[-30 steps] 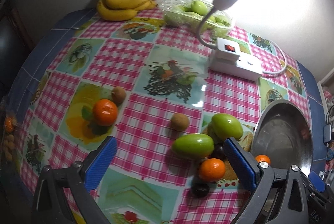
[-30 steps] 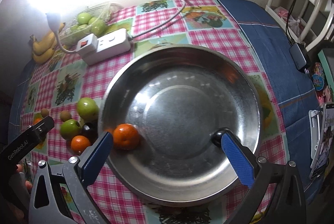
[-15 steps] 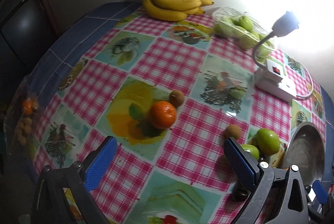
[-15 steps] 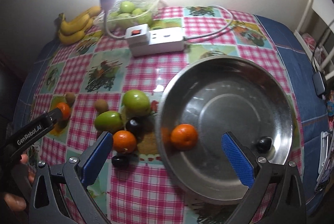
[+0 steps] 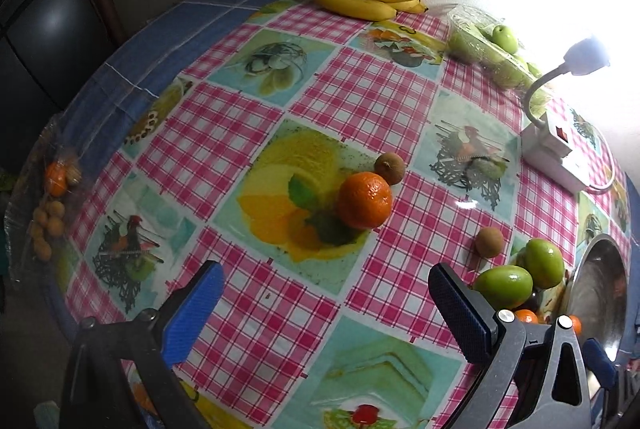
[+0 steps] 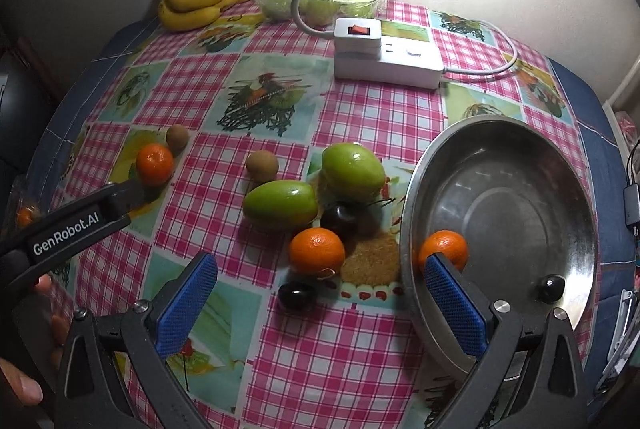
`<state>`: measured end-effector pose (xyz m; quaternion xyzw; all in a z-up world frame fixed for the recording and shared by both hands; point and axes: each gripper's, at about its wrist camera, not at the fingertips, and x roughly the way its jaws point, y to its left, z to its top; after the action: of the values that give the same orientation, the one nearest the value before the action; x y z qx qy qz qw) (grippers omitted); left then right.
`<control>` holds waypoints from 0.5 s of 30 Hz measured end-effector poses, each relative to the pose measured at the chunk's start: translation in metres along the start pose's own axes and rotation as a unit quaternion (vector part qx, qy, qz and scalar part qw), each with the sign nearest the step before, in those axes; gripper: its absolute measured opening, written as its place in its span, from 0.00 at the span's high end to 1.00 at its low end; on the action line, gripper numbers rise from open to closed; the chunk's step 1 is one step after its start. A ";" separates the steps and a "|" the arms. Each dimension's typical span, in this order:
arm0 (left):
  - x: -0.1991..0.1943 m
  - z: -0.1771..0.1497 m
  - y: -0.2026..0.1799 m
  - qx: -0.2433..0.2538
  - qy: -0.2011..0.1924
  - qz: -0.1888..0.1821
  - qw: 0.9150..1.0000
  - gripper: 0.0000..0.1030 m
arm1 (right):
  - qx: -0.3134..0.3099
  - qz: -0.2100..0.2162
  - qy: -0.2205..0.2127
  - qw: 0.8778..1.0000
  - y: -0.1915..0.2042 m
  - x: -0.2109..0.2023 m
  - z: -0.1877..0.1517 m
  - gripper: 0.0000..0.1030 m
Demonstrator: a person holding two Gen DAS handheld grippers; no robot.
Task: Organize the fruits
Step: 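Grasp a tangerine beside the mangoes with the right tool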
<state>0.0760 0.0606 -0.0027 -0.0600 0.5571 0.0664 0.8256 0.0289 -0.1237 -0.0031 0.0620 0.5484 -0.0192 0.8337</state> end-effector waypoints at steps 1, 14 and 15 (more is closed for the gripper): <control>0.001 0.000 0.001 -0.002 0.003 -0.006 1.000 0.00 | 0.002 0.003 0.002 1.000 -0.001 0.001 -0.001 0.00; 0.004 -0.001 -0.008 0.014 0.017 -0.043 0.999 0.00 | 0.060 0.044 0.026 0.997 -0.021 0.005 -0.003 0.27; 0.005 -0.001 -0.010 0.018 0.021 -0.047 0.998 0.00 | 0.063 0.047 0.030 0.996 -0.022 0.007 -0.003 0.32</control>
<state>0.0782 0.0507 -0.0075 -0.0725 0.5723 0.0161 0.8167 0.0266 -0.1448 -0.0127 0.1403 0.5672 -0.0126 0.8114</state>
